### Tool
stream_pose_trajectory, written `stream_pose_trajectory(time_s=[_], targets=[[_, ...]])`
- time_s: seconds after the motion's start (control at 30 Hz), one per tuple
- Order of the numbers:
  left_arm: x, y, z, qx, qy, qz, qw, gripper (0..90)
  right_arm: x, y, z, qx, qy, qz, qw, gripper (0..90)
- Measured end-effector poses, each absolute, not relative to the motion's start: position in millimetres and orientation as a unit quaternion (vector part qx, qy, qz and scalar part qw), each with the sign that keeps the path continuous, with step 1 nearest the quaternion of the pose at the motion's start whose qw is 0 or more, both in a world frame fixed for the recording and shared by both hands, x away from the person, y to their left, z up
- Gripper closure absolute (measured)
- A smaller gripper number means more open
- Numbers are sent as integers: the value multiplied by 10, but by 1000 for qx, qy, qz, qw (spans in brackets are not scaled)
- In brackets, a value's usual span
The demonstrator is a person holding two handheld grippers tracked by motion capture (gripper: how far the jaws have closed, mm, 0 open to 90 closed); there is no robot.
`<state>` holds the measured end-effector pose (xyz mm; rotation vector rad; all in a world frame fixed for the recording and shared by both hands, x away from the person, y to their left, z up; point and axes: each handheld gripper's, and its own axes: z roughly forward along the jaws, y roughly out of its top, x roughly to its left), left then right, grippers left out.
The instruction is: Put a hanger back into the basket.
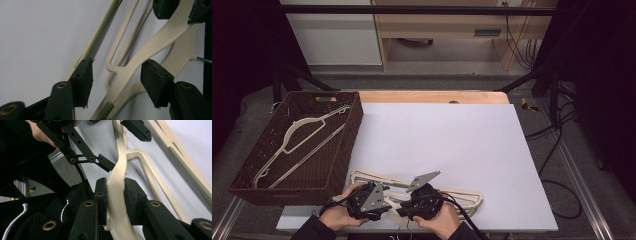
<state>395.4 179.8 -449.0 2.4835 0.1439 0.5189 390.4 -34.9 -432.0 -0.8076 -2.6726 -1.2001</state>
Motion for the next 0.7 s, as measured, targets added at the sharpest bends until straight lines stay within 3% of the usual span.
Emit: stream_pose_trajectory(time_s=[0.33, 0.7], targets=[[3912, 1757, -4534, 928, 42, 214, 302, 643, 3906, -361, -4304, -266, -876, -399, 55, 734], [3872, 1724, -4542, 924, 25, 244, 293, 718, 3921, -399, -4276, -267, -871, -409, 54, 732]])
